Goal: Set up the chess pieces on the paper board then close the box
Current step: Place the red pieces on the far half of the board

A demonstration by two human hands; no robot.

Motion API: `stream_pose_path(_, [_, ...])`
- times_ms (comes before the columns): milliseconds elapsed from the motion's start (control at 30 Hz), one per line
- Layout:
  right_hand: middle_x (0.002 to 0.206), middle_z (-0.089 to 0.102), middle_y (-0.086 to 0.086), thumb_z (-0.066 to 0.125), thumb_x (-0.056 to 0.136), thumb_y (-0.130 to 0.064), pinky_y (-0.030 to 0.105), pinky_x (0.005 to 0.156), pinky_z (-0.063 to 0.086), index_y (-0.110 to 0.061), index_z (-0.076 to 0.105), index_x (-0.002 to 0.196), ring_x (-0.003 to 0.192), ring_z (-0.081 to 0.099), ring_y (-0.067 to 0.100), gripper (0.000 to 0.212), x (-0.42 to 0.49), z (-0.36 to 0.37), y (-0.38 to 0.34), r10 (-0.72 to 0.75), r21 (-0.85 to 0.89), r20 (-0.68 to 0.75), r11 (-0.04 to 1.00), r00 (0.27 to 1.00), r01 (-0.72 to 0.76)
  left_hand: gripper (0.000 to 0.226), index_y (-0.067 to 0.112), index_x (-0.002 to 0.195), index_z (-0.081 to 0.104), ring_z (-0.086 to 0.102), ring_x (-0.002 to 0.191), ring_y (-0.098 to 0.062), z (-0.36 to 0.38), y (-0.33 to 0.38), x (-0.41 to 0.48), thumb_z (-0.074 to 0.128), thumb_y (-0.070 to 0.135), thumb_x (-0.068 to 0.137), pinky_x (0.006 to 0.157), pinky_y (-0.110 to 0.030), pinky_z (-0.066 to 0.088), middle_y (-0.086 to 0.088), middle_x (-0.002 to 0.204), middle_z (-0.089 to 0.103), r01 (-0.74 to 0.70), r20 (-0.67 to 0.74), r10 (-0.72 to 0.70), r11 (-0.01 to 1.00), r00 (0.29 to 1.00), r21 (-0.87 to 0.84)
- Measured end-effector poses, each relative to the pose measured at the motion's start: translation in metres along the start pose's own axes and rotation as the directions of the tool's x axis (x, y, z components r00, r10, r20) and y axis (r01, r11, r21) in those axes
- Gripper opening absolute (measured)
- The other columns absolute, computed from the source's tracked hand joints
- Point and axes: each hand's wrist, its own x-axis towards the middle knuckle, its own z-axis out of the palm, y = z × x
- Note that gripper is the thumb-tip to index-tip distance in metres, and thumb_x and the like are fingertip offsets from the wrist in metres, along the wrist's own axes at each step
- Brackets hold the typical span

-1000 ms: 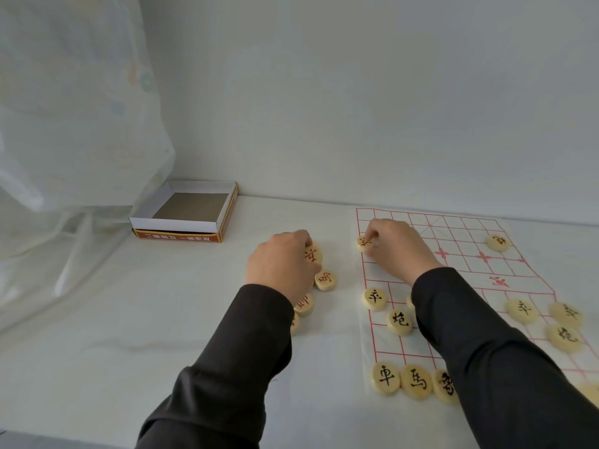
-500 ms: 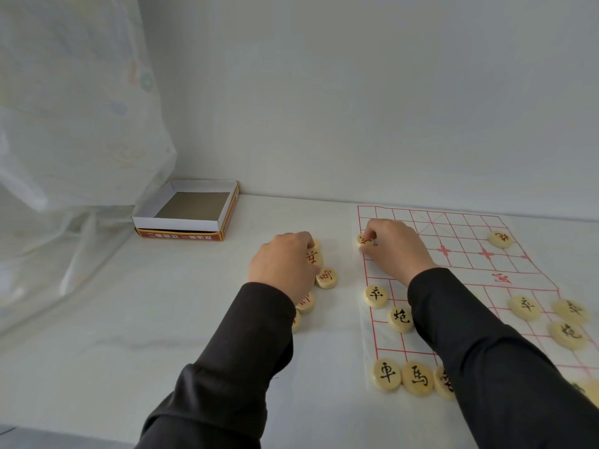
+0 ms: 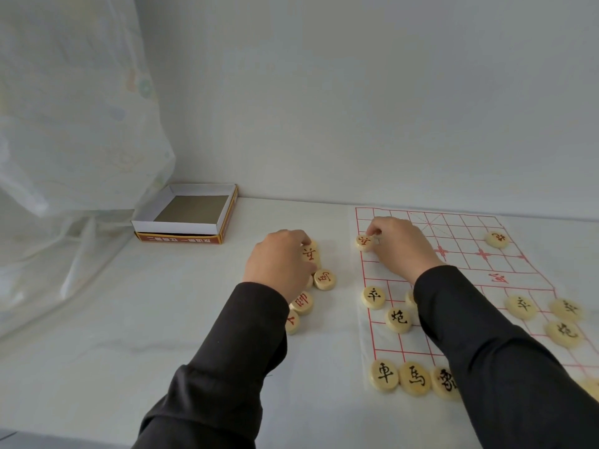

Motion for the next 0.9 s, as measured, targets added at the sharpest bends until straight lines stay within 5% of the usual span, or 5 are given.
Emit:
stream_pose_path(133, [0.092,0.064,0.001,0.058,0.089,-0.014,0.023,0.067,0.044,-0.013,0.068,0.100,0.080,0.059,0.016,0.015,-0.002,-0.019,-0.007,0.077,0.281,-0.080,0.958,0.994,-0.051,0.035,0.025,0.118,0.059,0.058,0.095,-0.016,-0.003,0.002,-0.001,0.065,0.027,0.084,0.080,-0.025,0.048,0.003,0.109,0.062,-0.030,-0.073,0.024,0.995,0.997,-0.095])
stream_pose_path(267, [0.057,0.057,0.001,0.065,0.086,-0.022,0.021,0.042,0.030,-0.006,0.071,0.085,0.042,0.038,0.012,0.016,-0.011,-0.037,-0.028,0.031,0.623,0.292,0.752,0.956,-0.215,0.032,0.024,0.113,0.062,0.058,0.091,-0.012,-0.005,0.005,-0.004,0.068,0.027,0.081,0.080,-0.023,0.048,0.006,0.102,0.064,-0.092,-0.104,0.078,0.987,0.992,-0.136])
stream_pose_path(400, [0.050,0.052,0.001,0.067,0.085,-0.020,0.021,0.039,0.022,-0.005,0.071,0.082,0.040,0.029,0.011,0.017,-0.015,-0.039,-0.037,-0.055,0.634,0.477,0.713,0.877,-0.300,0.030,0.023,0.108,0.064,0.058,0.085,-0.010,-0.005,0.009,-0.006,0.071,0.029,0.079,0.078,-0.023,0.050,0.007,0.094,0.064,-0.113,-0.086,0.100,0.980,0.991,-0.166])
stream_pose_path(733, [0.050,0.049,0.003,0.069,0.080,-0.009,0.018,0.037,0.018,-0.001,0.066,0.077,0.038,0.025,0.009,0.009,-0.012,-0.037,-0.038,-0.044,0.661,0.550,0.634,0.834,-0.402,0.031,0.023,0.107,0.064,0.057,0.083,-0.008,-0.003,0.011,-0.004,0.071,0.032,0.079,0.079,-0.022,0.050,0.010,0.092,0.063,-0.155,-0.075,0.145,0.976,0.987,-0.155])
stream_pose_path(900, [0.052,0.048,0.003,0.068,0.080,-0.008,0.018,0.035,0.018,-0.003,0.062,0.075,0.038,0.025,0.009,0.009,-0.012,-0.037,-0.032,0.007,0.664,0.578,0.577,0.816,-0.475,0.041,0.028,0.123,0.056,0.053,0.083,-0.008,0.000,0.013,-0.005,0.066,0.032,0.083,0.076,-0.020,0.044,0.011,0.097,0.059,-0.184,-0.041,0.180,0.975,0.983,-0.123])
